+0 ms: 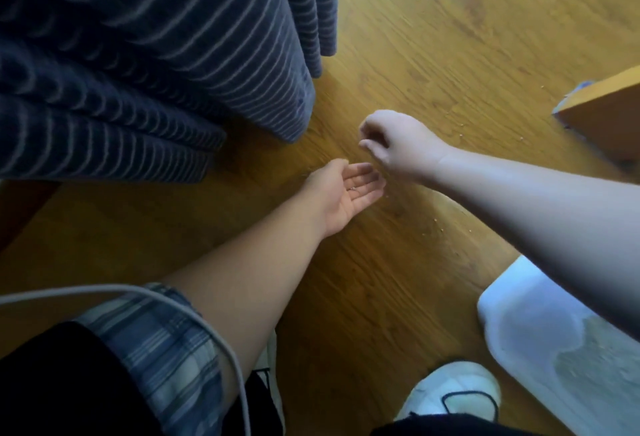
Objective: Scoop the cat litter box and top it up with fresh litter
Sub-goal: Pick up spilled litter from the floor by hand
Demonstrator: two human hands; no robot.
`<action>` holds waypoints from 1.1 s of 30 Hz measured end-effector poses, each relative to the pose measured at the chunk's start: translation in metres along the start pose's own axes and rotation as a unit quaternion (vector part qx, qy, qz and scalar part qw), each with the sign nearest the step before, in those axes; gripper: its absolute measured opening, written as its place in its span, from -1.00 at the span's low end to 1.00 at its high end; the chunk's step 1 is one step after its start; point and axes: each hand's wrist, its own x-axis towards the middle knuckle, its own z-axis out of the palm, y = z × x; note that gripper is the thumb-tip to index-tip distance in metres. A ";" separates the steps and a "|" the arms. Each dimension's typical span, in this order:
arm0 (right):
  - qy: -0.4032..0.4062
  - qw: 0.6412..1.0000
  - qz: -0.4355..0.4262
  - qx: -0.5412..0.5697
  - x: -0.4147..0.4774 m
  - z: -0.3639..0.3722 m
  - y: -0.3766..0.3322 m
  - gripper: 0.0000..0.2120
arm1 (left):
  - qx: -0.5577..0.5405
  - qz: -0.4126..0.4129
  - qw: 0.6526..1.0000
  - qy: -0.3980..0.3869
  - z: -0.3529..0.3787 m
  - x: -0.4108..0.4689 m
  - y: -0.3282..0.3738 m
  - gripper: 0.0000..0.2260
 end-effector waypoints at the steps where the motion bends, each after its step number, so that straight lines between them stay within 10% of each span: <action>1: -0.019 1.000 -0.013 0.012 -0.011 -0.004 -0.001 -0.90 | 0.001 -0.001 1.000 -0.014 0.007 0.001 -0.002 -0.65; 7: 0.062 0.995 0.064 0.043 -0.063 -0.035 0.037 -0.86 | 0.072 -0.012 0.997 -0.011 0.029 0.010 -0.021 -0.67; 13: -0.229 0.937 0.166 -0.205 -0.099 -0.018 0.053 -0.69 | 0.165 -0.005 0.986 0.003 0.034 0.012 -0.028 -0.68; 25: -0.228 0.908 0.152 -0.316 -0.105 0.009 0.028 -0.77 | 0.300 -0.093 0.949 -0.003 0.010 0.001 -0.019 -0.68; 33: -0.162 0.981 0.092 -0.061 -0.099 0.000 0.000 -0.72 | 0.259 -0.076 0.963 -0.013 0.003 -0.002 -0.026 -0.66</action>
